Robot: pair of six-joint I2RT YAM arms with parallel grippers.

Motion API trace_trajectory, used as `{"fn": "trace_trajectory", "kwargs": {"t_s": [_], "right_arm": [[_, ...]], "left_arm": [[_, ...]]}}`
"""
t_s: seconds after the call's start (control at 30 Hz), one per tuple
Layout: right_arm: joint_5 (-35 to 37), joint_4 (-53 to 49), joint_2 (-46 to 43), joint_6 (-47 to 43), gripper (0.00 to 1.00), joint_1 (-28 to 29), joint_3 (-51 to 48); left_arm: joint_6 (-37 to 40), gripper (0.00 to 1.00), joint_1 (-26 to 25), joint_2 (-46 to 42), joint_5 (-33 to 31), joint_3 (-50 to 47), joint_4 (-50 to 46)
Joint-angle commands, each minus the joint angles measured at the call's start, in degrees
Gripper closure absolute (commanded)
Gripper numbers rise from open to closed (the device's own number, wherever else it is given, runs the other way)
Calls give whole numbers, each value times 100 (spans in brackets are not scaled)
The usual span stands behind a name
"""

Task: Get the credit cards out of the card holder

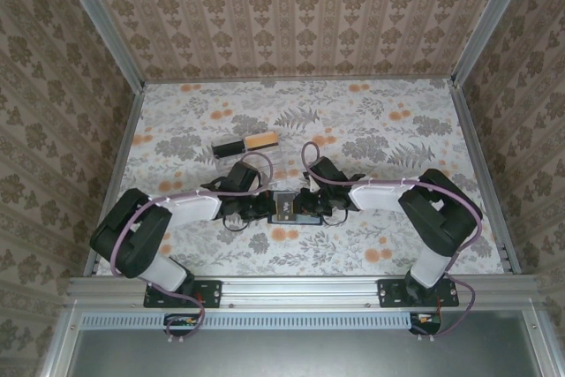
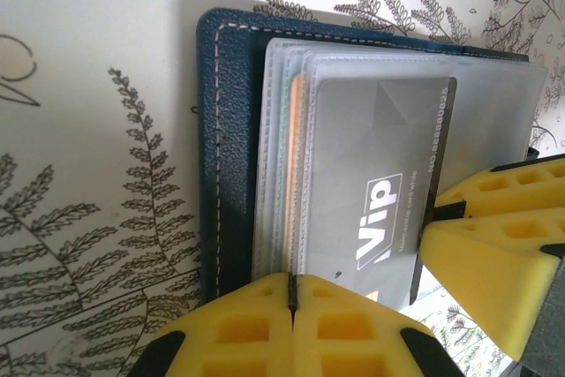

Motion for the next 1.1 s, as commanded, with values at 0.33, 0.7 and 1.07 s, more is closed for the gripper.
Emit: {"fn": "trace_trajectory", "kwargs": {"t_s": [0.33,0.7,1.07], "right_arm": [[-43,22,24,101,93,3,97],[-104,-12,-271,101,100,-223,-228],[-369,120,-347,51,100,-420,-433]], "left_arm": [[-2,100,-26,171,-77,28,-175],[-41,100,77,243,-310,29,-592],[-2,100,78,271,-250,107,-603]]}}
